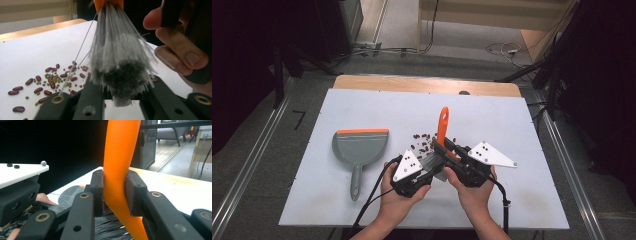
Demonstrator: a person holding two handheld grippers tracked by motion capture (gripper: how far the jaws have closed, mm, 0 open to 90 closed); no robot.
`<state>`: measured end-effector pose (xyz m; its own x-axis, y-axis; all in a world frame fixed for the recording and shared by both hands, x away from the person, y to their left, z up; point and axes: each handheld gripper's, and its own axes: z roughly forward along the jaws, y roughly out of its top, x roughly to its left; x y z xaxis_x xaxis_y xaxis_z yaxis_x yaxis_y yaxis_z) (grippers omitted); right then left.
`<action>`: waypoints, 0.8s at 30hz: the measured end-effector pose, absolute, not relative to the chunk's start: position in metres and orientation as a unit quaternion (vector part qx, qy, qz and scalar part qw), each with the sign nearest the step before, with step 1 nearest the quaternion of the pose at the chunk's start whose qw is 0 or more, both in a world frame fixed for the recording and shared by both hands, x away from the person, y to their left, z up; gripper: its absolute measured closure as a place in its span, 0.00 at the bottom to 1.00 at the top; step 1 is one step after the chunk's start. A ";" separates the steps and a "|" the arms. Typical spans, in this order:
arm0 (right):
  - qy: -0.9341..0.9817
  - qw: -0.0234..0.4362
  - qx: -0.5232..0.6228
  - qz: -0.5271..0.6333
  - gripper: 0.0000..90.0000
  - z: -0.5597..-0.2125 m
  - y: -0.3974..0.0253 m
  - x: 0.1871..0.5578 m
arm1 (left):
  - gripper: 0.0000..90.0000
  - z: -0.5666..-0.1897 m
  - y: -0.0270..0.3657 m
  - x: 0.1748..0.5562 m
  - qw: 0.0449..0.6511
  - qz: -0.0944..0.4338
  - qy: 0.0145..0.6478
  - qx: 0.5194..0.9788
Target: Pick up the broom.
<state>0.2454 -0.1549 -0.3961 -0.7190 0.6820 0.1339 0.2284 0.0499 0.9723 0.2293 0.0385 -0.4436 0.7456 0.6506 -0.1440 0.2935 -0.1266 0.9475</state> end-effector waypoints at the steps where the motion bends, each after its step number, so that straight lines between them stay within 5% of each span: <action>1: 0.701 0.187 0.322 0.608 0.77 -0.396 -0.155 0.246 | 0.92 -0.443 0.040 0.230 0.577 0.156 0.320 0.735; 8: 0.721 0.169 0.290 0.606 0.70 -0.390 -0.157 0.251 | 0.95 -0.438 0.054 0.235 0.577 0.142 0.302 0.745; 9: 0.729 0.148 0.278 0.608 0.58 -0.387 -0.162 0.256 | 0.95 -0.436 0.060 0.237 0.580 0.138 0.294 0.747; 12: 0.734 0.123 0.264 0.614 0.49 -0.385 -0.173 0.264 | 0.95 -0.433 0.066 0.238 0.586 0.133 0.285 0.747; 24: 0.747 0.009 0.195 0.635 0.48 -0.397 -0.195 0.283 | 0.95 -0.422 0.093 0.251 0.619 0.054 0.207 0.755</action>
<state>0.2827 -0.1947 -0.3971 -0.9238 0.3029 0.2344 0.2803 0.1176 0.9527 0.2513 0.0933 -0.4222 0.9083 0.3797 -0.1753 0.2463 -0.1470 0.9580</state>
